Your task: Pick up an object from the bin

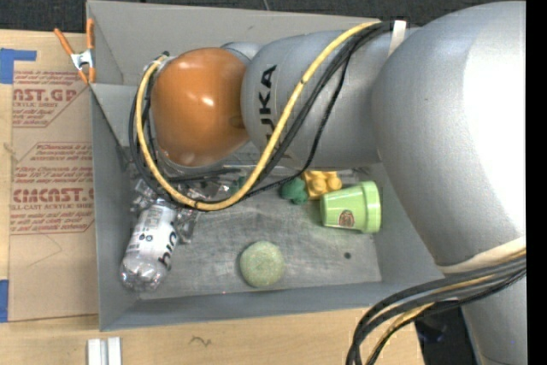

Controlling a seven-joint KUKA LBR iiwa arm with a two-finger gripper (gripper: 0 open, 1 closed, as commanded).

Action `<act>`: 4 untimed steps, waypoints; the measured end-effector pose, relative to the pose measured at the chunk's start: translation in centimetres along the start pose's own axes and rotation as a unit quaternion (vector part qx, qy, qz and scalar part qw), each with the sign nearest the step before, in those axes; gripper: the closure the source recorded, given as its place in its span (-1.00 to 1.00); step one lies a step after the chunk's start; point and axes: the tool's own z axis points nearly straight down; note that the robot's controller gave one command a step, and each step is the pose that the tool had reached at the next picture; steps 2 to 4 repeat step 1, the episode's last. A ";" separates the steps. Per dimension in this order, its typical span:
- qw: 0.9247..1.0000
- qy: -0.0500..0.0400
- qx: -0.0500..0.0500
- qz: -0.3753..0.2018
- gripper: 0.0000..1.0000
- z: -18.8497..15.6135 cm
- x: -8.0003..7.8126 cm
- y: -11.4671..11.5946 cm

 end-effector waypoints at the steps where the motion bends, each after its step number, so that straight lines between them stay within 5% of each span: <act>1: 1.000 -0.002 0.001 0.000 1.00 -1.6 -0.1 0.0; 4: 1.000 -0.002 0.001 0.000 1.00 -1.6 -0.1 0.0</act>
Offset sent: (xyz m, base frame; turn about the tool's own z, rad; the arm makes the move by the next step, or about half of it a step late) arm -0.0001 0.0000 0.0471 0.0000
